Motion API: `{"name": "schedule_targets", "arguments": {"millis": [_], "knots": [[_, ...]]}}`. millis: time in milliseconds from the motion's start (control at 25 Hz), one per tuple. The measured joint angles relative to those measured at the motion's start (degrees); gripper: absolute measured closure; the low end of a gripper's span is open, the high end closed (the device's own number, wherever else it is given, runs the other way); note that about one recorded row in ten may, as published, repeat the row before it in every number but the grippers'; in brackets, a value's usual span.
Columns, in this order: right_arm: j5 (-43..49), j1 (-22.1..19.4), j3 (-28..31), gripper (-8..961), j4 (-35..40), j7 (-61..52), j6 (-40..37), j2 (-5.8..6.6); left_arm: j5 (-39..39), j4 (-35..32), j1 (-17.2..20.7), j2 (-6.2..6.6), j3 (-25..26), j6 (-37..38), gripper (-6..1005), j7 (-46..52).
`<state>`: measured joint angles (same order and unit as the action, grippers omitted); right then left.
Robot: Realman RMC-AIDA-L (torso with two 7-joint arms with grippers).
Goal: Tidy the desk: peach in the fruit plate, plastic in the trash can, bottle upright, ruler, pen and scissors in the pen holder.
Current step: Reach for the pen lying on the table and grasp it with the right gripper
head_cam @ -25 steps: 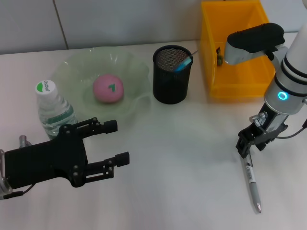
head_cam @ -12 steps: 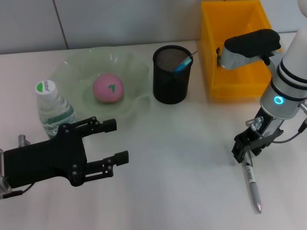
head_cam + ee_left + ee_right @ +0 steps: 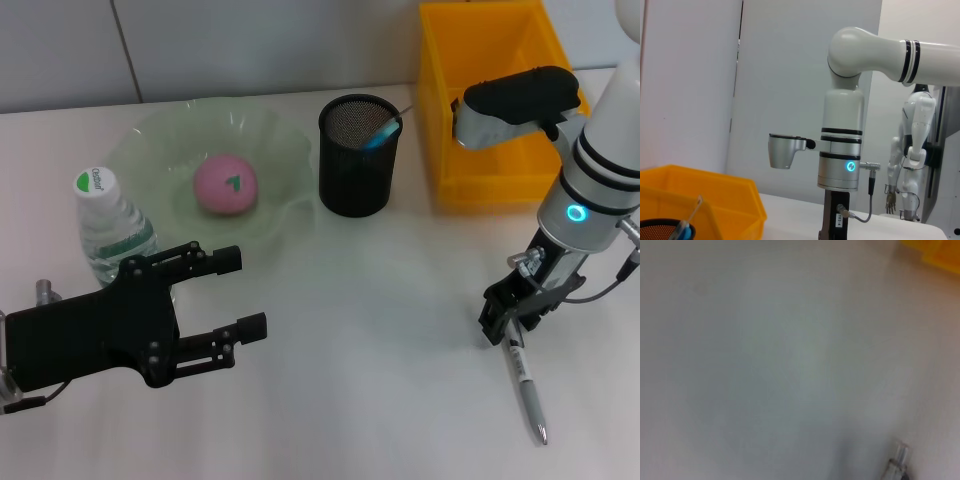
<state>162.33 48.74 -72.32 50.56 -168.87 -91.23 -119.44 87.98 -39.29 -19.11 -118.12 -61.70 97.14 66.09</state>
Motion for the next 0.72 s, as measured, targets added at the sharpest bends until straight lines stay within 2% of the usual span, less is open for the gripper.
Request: {"name": "schedule_targets", "arguments": {"millis": [400,600,720], "knots": [[-0.1,0.77,-1.37,512,-1.1,0.01,0.38,-0.07,0.0,-0.08,-0.04,0.0,0.53,0.23,239,-0.08],[-0.17,1.0,-1.36,661,-1.43,0.1,0.43,-0.09,0.0,-0.16,-0.05,0.0,0.54,0.3,239,-0.08],[-0.18,1.07,-1.34,658,-1.43,0.13,0.46,-0.09,0.0,-0.29,-0.05,0.0,0.58,0.33,238,-0.07]]}}
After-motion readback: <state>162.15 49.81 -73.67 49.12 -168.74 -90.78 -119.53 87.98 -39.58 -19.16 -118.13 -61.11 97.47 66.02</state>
